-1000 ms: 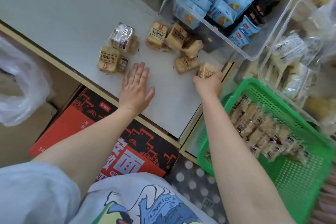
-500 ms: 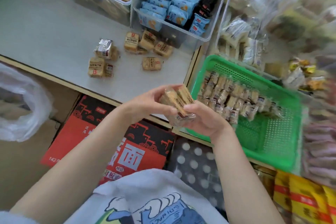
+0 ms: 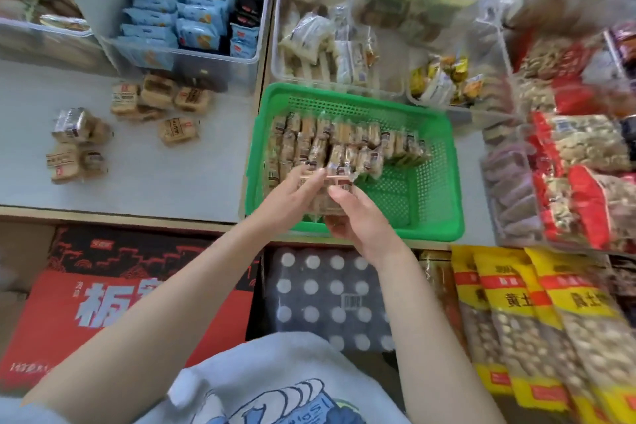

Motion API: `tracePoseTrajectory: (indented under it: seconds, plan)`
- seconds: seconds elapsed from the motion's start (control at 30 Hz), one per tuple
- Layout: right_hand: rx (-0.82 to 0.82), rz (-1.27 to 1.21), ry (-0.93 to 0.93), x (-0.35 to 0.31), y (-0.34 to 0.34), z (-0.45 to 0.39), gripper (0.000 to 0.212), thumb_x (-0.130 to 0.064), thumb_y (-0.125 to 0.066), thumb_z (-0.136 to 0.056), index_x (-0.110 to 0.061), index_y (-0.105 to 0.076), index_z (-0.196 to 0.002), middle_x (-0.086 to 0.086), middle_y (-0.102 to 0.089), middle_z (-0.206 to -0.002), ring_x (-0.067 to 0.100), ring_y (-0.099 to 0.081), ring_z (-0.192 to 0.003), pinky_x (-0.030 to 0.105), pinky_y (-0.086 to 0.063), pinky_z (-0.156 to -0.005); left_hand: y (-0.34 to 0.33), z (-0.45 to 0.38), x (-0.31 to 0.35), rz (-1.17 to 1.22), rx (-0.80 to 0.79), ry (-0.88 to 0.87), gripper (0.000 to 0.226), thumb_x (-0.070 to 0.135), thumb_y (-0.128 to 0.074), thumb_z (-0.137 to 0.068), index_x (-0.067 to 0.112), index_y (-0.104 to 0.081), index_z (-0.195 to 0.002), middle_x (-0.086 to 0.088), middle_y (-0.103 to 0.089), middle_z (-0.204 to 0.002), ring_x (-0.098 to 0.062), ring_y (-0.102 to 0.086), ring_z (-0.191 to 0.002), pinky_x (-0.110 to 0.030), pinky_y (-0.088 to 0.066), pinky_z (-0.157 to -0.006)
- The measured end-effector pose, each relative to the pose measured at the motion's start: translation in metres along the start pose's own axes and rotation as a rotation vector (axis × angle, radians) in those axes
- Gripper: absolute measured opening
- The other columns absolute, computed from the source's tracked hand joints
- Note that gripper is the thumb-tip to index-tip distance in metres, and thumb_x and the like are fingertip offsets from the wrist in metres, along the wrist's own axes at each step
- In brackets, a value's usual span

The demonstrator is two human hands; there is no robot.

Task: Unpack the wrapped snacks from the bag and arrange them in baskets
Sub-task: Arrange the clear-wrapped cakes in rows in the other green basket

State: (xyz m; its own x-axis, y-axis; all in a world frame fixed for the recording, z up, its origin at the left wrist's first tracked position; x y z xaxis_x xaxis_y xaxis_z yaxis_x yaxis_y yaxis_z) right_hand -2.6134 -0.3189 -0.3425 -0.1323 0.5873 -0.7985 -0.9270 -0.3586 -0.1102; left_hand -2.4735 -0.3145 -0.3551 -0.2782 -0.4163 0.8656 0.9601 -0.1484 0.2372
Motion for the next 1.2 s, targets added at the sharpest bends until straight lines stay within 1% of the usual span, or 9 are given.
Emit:
tracePoseTrajectory:
  seconds: [0.1, 0.17, 0.27, 0.4, 0.6, 0.8, 0.93, 1.03, 1.2]
  plan:
    - [0.308, 0.022, 0.011, -0.003, 0.05, 0.006, 0.02, -0.039, -0.065, -0.094, -0.026, -0.06, -0.109, -0.005, -0.066, -0.093, 0.009, -0.059, -0.067, 0.024, -0.047, -0.061, -0.018, -0.009, -0.012, -0.338, 0.152, -0.068, 0.073, 0.062, -0.031, -0.099, 0.014, -0.034, -0.153, -0.012, -0.037, -0.156, -0.024, -0.031, -0.145, -0.039, -0.026, -0.116]
    - [0.53, 0.067, 0.014, -0.003, 0.087, 0.003, 0.034, -0.041, -0.066, -0.093, -0.02, -0.052, -0.115, -0.001, -0.062, -0.102, 0.014, -0.062, -0.066, 0.027, -0.05, -0.056, -0.021, -0.011, -0.03, -0.553, 0.284, -0.063, 0.07, 0.058, -0.033, -0.102, 0.014, -0.029, -0.156, -0.011, -0.024, -0.163, -0.024, -0.016, -0.152, -0.042, -0.013, -0.124]
    - [0.656, 0.322, -0.056, 0.001, 0.127, -0.013, 0.05, -0.046, -0.067, -0.088, -0.013, -0.048, -0.119, 0.006, -0.059, -0.115, 0.026, -0.068, -0.086, 0.038, -0.059, -0.069, -0.036, -0.01, -0.054, -0.846, 0.281, -0.021, 0.073, 0.06, -0.025, -0.101, 0.019, -0.017, -0.16, -0.004, -0.009, -0.168, -0.019, 0.002, -0.155, -0.042, 0.004, -0.125]
    - [0.603, 0.762, -0.157, 0.007, 0.126, -0.043, 0.075, -0.054, -0.065, -0.089, -0.003, -0.041, -0.139, 0.014, -0.051, -0.132, 0.032, -0.056, -0.114, 0.034, -0.046, -0.083, -0.044, -0.015, -0.056, -1.017, 0.257, -0.013, 0.07, 0.06, -0.019, -0.101, 0.022, -0.017, -0.16, 0.0, -0.012, -0.168, -0.017, -0.001, -0.155, -0.044, 0.007, -0.124]
    - [0.401, 0.744, -0.218, 0.03, 0.107, -0.082, 0.092, -0.057, -0.064, -0.09, 0.003, -0.03, -0.151, 0.02, -0.031, -0.158, 0.035, -0.039, -0.141, 0.042, -0.039, -0.109, -0.042, -0.011, -0.061, -1.026, 0.198, -0.058, 0.086, 0.072, -0.006, -0.089, 0.023, -0.03, -0.155, -0.003, -0.025, -0.164, -0.021, -0.016, -0.153, -0.046, -0.011, -0.122]
    - [0.359, 0.628, -0.372, 0.044, 0.114, -0.096, 0.085, -0.061, -0.057, -0.093, 0.003, -0.04, -0.146, 0.017, -0.045, -0.151, 0.036, -0.051, -0.131, 0.04, -0.047, -0.097, -0.041, -0.013, -0.06, -1.045, 0.204, -0.06, 0.093, 0.081, -0.009, -0.084, 0.025, -0.032, -0.154, -0.004, -0.029, -0.162, -0.024, -0.021, -0.151, -0.046, -0.014, -0.12]
    - [0.397, 0.4, -0.277, 0.038, 0.112, -0.111, 0.085, -0.048, -0.066, -0.092, -0.009, -0.026, -0.156, 0.009, -0.034, -0.159, 0.035, -0.041, -0.141, 0.054, -0.039, -0.113, -0.041, -0.014, -0.061, -1.051, 0.197, -0.053, 0.094, 0.082, -0.008, -0.083, 0.026, -0.031, -0.154, -0.003, -0.028, -0.163, -0.023, -0.019, -0.151, -0.047, -0.014, -0.12]
    - [0.421, 0.364, -0.241, 0.04, 0.113, -0.113, 0.08, -0.041, -0.065, -0.095, -0.011, -0.025, -0.157, 0.007, -0.03, -0.161, 0.033, -0.034, -0.145, 0.054, -0.036, -0.115, -0.042, -0.014, -0.062, -1.049, 0.192, -0.051, 0.093, 0.082, -0.007, -0.083, 0.027, -0.03, -0.155, -0.002, -0.027, -0.163, -0.022, -0.018, -0.152, -0.047, -0.015, -0.12]
    - [0.36, 0.167, -0.267, 0.039, 0.115, -0.098, 0.088, -0.043, -0.067, -0.093, -0.011, -0.018, -0.159, 0.015, -0.05, -0.146, 0.029, -0.064, -0.115, 0.041, -0.059, -0.087, -0.041, -0.015, -0.064, -1.038, 0.186, -0.066, 0.094, 0.082, -0.008, -0.083, 0.026, -0.028, -0.155, -0.003, -0.025, -0.164, -0.023, -0.017, -0.152, -0.047, -0.015, -0.12]
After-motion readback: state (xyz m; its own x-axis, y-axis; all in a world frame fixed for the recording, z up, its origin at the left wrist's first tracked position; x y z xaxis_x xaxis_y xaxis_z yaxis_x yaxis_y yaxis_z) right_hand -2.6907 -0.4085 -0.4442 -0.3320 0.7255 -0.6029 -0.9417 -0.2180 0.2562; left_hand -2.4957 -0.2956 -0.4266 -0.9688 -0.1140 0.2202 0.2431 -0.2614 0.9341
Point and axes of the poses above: each hand's wrist, its own z-axis away from the middle knuckle, its own y-axis out of the back of the hand, x = y × z, the point moved 4 cm from there along -z, towards the middle knuckle
